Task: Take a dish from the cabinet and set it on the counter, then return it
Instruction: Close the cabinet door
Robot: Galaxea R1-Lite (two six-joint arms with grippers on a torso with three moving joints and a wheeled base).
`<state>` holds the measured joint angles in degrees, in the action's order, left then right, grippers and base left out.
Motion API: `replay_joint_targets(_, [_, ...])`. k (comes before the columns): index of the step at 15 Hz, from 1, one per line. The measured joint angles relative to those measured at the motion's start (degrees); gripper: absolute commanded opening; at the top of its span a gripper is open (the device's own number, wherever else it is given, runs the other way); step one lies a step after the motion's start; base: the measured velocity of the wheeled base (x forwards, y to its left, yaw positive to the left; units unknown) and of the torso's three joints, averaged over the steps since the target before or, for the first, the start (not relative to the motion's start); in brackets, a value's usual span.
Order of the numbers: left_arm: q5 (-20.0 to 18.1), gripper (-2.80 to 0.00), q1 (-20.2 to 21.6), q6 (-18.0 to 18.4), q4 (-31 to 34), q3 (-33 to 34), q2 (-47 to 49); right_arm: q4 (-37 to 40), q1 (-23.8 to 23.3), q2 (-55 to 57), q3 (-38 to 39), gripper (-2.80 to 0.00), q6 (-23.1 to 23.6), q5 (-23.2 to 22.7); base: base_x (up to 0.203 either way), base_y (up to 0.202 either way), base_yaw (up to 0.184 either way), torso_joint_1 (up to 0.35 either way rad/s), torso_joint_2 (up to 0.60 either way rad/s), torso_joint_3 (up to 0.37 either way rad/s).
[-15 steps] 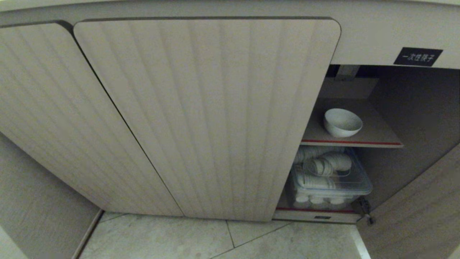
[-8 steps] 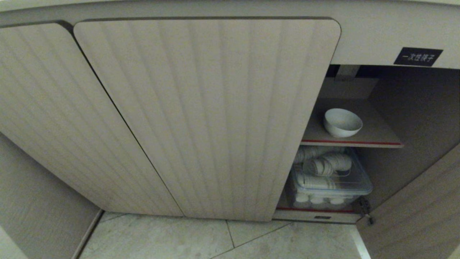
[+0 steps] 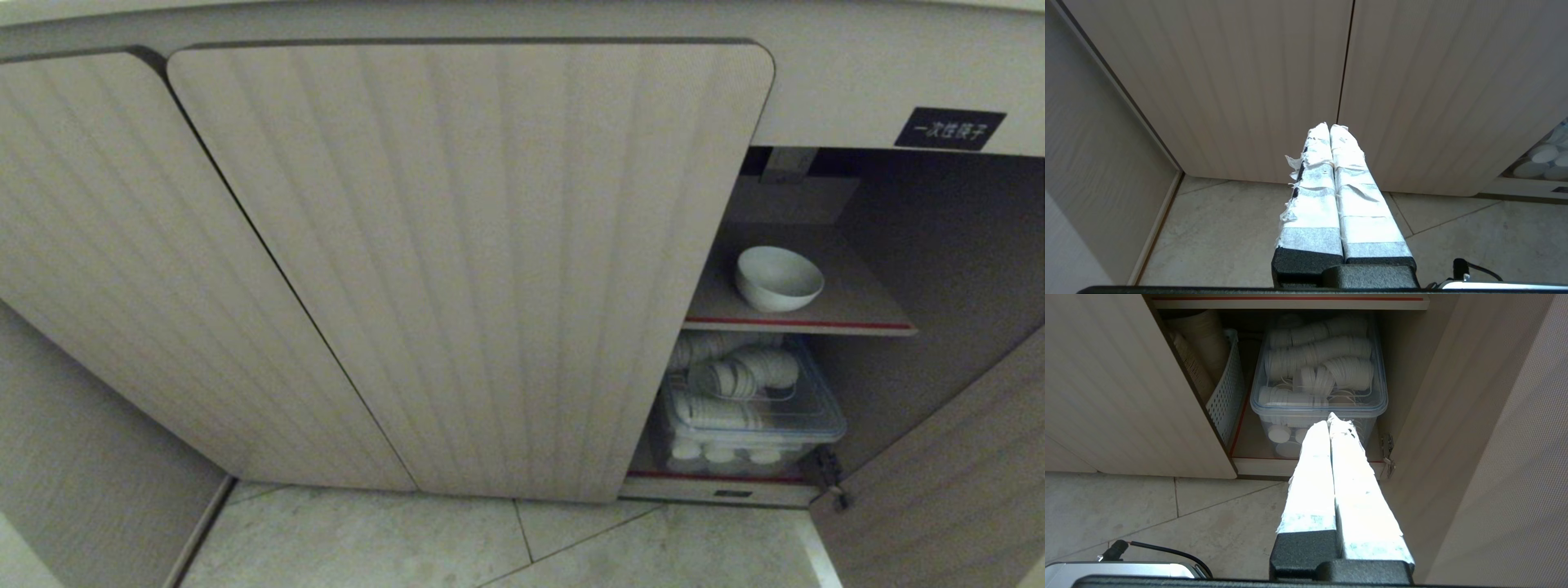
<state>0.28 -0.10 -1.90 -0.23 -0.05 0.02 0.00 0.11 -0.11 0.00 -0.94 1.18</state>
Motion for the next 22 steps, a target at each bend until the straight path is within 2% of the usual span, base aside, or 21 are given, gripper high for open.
replay_joint_targets(22, [-0.03, -2.8, -0.01, 0.01, -0.06, -0.02, 0.0, 0.0, 0.0, 0.04, 0.0, -2.8, -0.02, 0.05, 0.0, 0.0, 0.0, 0.0, 0.0, 0.0])
